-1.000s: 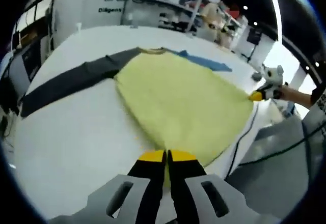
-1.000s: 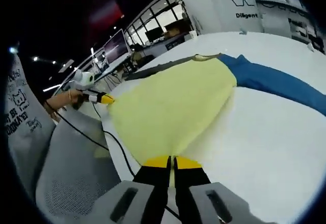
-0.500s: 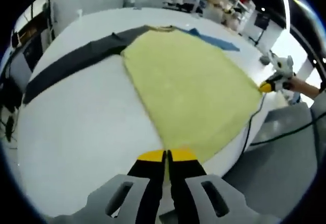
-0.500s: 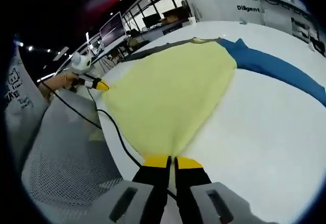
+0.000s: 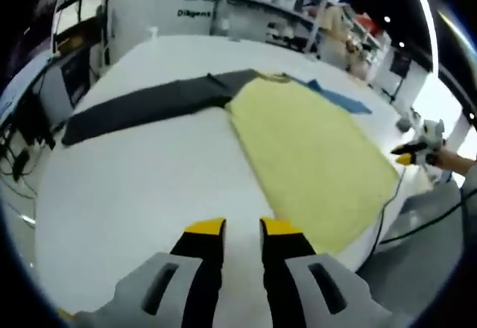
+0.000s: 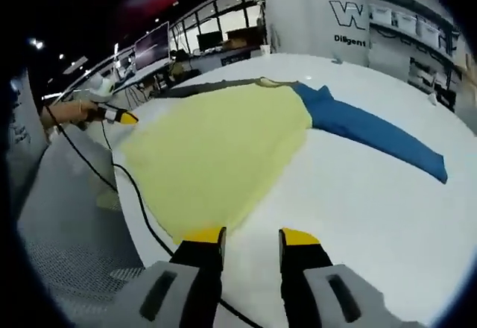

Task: Fold the garment on the visible template until the final outline fits inside the template.

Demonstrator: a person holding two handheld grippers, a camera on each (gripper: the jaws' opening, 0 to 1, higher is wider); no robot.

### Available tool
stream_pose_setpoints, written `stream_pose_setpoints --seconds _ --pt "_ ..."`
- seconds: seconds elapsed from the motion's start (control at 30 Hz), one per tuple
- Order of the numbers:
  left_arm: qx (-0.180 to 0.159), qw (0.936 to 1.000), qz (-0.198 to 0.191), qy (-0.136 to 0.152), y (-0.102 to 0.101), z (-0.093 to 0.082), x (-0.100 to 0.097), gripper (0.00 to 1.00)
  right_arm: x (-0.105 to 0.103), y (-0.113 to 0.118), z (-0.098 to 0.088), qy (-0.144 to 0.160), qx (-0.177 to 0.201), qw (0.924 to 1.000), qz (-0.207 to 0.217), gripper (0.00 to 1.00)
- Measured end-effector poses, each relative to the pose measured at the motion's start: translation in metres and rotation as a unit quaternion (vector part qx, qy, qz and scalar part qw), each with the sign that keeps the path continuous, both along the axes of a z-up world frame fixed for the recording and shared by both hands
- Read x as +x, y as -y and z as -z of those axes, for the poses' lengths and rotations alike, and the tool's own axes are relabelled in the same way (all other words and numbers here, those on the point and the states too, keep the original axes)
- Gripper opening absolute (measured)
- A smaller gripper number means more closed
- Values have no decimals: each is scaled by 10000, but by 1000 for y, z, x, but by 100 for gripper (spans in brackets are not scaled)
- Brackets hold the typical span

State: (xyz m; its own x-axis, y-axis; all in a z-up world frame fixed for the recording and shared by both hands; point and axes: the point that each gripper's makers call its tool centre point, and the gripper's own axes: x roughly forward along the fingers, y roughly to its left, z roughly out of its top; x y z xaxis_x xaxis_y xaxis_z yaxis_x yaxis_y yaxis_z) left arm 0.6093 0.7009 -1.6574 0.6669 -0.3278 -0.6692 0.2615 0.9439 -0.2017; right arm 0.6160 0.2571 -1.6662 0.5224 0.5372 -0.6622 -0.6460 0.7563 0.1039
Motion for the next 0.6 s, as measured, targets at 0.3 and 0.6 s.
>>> stream_pose_setpoints --seconds 0.3,0.6 --pt "64 9966 -400 722 -28 -19 33 47 18 -6 -22 425 334 9985 128 46" --pt "517 9903 -915 912 -66 -25 60 61 22 -7 -32 586 424 9972 167 55"
